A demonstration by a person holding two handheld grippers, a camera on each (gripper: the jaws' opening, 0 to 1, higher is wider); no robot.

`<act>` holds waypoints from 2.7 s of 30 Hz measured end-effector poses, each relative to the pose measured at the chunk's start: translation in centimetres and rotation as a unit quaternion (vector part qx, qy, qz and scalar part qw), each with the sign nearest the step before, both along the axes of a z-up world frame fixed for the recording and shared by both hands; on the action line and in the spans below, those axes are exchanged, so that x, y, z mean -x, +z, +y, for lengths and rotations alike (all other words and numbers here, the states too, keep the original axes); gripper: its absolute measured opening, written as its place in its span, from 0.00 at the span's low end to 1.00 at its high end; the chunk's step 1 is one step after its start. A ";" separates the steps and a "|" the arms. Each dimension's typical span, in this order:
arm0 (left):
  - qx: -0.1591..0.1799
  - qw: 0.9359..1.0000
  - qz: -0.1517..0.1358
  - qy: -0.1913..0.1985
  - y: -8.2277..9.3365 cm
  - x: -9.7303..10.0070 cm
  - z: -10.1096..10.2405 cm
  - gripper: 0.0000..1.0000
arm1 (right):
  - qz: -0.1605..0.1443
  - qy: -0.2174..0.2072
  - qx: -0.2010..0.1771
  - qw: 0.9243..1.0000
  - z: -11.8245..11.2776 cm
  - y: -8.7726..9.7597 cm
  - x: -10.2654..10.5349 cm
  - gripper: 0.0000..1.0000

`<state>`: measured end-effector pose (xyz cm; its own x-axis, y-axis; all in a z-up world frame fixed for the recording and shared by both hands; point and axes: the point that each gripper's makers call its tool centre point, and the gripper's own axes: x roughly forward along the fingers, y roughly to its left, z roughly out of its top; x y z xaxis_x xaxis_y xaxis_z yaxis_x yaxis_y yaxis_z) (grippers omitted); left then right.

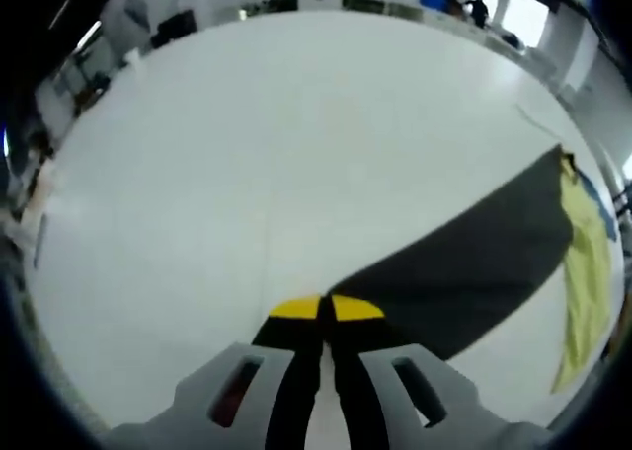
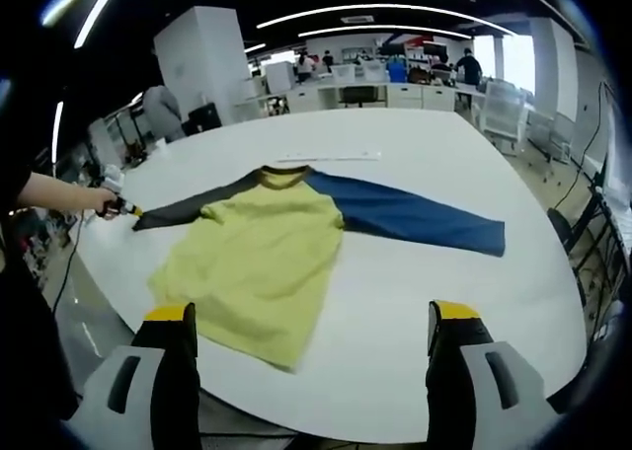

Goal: Fold the garment on the visible template until the final outline fits inside the template.

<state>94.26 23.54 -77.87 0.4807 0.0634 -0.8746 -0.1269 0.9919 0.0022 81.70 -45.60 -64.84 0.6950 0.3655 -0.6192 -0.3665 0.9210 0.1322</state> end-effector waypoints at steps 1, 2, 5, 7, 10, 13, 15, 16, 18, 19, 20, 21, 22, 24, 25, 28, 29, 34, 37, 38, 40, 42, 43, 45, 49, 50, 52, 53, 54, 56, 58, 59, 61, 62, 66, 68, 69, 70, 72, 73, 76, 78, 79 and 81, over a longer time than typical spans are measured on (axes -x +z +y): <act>-0.001 1.000 0.001 0.000 -0.1 0.0 0.1 0.00 | 0.000 -0.001 0.000 1.000 -0.1 0.0 0.0 0.96; -0.001 1.000 0.001 0.000 -0.1 -0.1 0.1 0.00 | 0.001 -0.002 0.000 1.000 0.0 0.0 0.1 0.96; -0.005 1.000 0.002 -0.001 -0.1 -0.1 0.2 0.00 | 0.003 -0.004 0.001 1.000 -0.1 -0.1 0.3 0.96; -0.008 1.000 0.003 -0.002 -0.1 -0.2 0.4 0.00 | 0.003 -0.005 0.000 1.000 0.0 0.0 0.3 0.96; -0.010 1.000 0.003 -0.004 -0.1 -0.3 0.7 0.00 | 0.004 -0.005 0.001 1.000 0.0 -0.1 0.4 0.96; -0.010 1.000 0.002 -0.003 0.0 -0.3 0.8 0.00 | 0.004 -0.006 0.000 1.000 0.0 -0.2 0.3 0.96; -0.010 1.000 0.002 -0.002 0.0 -0.4 0.9 0.00 | 0.005 -0.005 0.001 1.000 0.1 -0.2 0.3 0.96; -0.010 1.000 0.001 -0.002 0.0 -0.4 0.9 0.00 | 0.005 -0.005 0.001 1.000 0.1 -0.2 0.2 0.96; -0.009 1.000 0.000 0.000 0.0 -0.4 0.9 0.00 | 0.005 -0.004 0.001 1.000 0.2 -0.2 0.1 0.96; -0.007 1.000 -0.001 0.001 0.0 -0.5 1.0 0.00 | 0.005 -0.003 0.001 1.000 0.2 -0.2 0.1 0.96; -0.006 1.000 -0.001 0.001 0.0 -0.5 1.0 0.00 | 0.005 -0.003 0.001 1.000 0.3 -0.2 0.0 0.96; -0.004 1.000 -0.002 0.003 -0.1 -0.5 1.1 0.00 | 0.006 -0.003 0.000 1.000 0.3 -0.3 0.0 0.96; -0.004 1.000 -0.003 0.003 -0.1 -0.5 1.1 0.00 | 0.006 -0.002 0.001 1.000 0.3 -0.3 0.0 0.96; -0.002 1.000 -0.004 0.005 -0.2 -0.6 1.2 0.00 | 0.006 -0.002 0.001 1.000 0.3 -0.3 0.0 0.96; -0.002 1.000 -0.004 0.005 -0.2 -0.6 1.2 0.00 | 0.006 -0.001 0.001 1.000 0.4 -0.3 0.0 0.96; -0.001 1.000 -0.005 0.004 -0.2 -0.6 1.2 0.00 | 0.006 0.000 0.001 1.000 0.4 -0.3 0.0 0.96; -0.002 1.000 -0.004 0.003 -0.2 -0.6 1.2 0.00 | 0.007 0.000 0.001 1.000 0.4 -0.3 0.0 0.96; -0.004 1.000 0.000 0.000 -0.4 -0.7 1.3 0.00 | 0.005 -0.001 0.001 1.000 0.3 -0.2 0.0 0.96; -0.006 1.000 0.005 0.004 -0.3 -0.6 1.4 0.01 | 0.003 -0.005 0.000 1.000 0.1 -0.1 0.2 0.96; -0.008 1.000 0.006 0.009 -0.2 -0.6 1.5 0.04 | 0.004 -0.006 0.000 1.000 0.0 -0.1 0.3 0.96; -0.008 1.000 0.009 0.020 -0.2 -0.4 1.7 0.07 | 0.006 -0.006 -0.001 1.000 0.1 -0.1 0.4 0.96; -0.018 0.999 0.014 0.029 0.0 0.0 1.9 0.13 | 0.005 -0.006 -0.001 1.000 0.1 0.0 0.5 0.96; -0.019 0.999 0.013 0.026 0.0 0.1 1.8 0.14 | 0.004 -0.006 -0.001 1.000 0.1 0.0 0.5 0.96; -0.018 0.999 0.014 0.024 0.0 0.5 1.6 0.14 | 0.002 -0.006 -0.001 1.000 0.1 0.2 0.5 0.96; -0.019 0.999 0.017 0.026 0.1 1.3 1.6 0.18 | -0.002 -0.005 -0.002 1.000 0.1 0.5 0.5 0.96; -0.021 0.999 0.019 0.026 0.2 1.5 1.5 0.20 | -0.004 -0.005 -0.003 1.000 0.2 0.6 0.5 0.96; -0.025 0.999 0.022 0.018 0.3 1.7 1.3 0.22 | -0.005 -0.005 -0.004 1.000 0.3 0.6 0.5 0.96; -0.026 0.999 0.022 0.014 0.5 1.9 1.1 0.23 | -0.006 -0.004 -0.004 1.000 0.3 0.7 0.5 0.96; -0.027 0.999 0.020 0.013 0.7 1.9 1.0 0.24 | -0.006 -0.004 -0.005 1.000 0.3 0.7 0.5 0.96; -0.028 0.999 0.016 0.012 1.1 1.9 0.6 0.26 | -0.008 -0.004 -0.009 1.000 0.5 0.7 0.6 0.96; -0.028 0.999 0.015 0.006 1.5 2.0 0.1 0.28 | -0.011 -0.003 -0.012 1.000 0.7 0.8 0.6 0.96; -0.028 1.000 0.014 0.001 1.7 2.0 -0.1 0.30 | -0.012 -0.003 -0.013 1.000 0.7 0.8 0.6 0.96; -0.029 0.999 0.011 -0.007 2.1 1.9 -0.6 0.33 | -0.013 -0.001 -0.016 1.000 1.0 0.9 0.7 0.95; -0.032 0.999 0.009 -0.021 2.4 1.8 -1.0 0.36 | -0.016 0.000 -0.015 1.000 1.1 1.0 0.7 0.95; -0.047 0.997 -0.003 -0.054 3.8 1.6 -2.1 0.42 | -0.025 0.005 -0.020 0.999 1.3 1.4 0.6 0.96; -0.049 0.997 -0.011 -0.062 4.4 1.6 -2.6 0.43 | -0.029 0.006 -0.020 0.999 1.2 1.6 0.6 0.95; -0.050 0.996 -0.017 -0.068 4.9 1.5 -3.0 0.44 | -0.031 0.006 -0.022 0.999 1.1 1.7 0.7 0.95; -0.051 0.996 -0.021 -0.072 5.3 1.5 -3.3 0.45 | -0.034 0.005 -0.024 0.999 1.0 1.9 0.7 0.95; -0.052 0.995 -0.027 -0.078 5.8 1.6 -3.7 0.45 | -0.036 0.005 -0.026 0.999 0.8 2.1 0.8 0.95; -0.053 0.995 -0.031 -0.081 6.2 1.7 -4.0 0.45 | -0.038 0.007 -0.026 0.999 0.7 2.2 0.8 0.95; -0.050 0.993 -0.041 -0.095 6.9 1.9 -5.1 0.47 | -0.040 0.008 -0.026 0.999 0.4 2.4 1.0 0.95; -0.048 0.993 -0.045 -0.102 7.3 2.3 -5.7 0.47 | -0.042 0.008 -0.027 0.999 0.2 2.5 1.0 0.95; -0.047 0.992 -0.049 -0.104 7.6 2.4 -6.0 0.48 | -0.043 0.009 -0.027 0.999 0.1 2.5 1.0 0.95; -0.044 0.991 -0.056 -0.110 8.4 3.0 -7.1 0.49 | -0.044 0.011 -0.027 0.999 0.0 2.6 1.1 0.95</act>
<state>91.24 16.49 -69.44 0.5859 0.0205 -0.8101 0.0874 0.9923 0.0883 80.62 -45.63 -62.24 0.7378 0.4120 -0.5347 -0.3985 0.9052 0.1477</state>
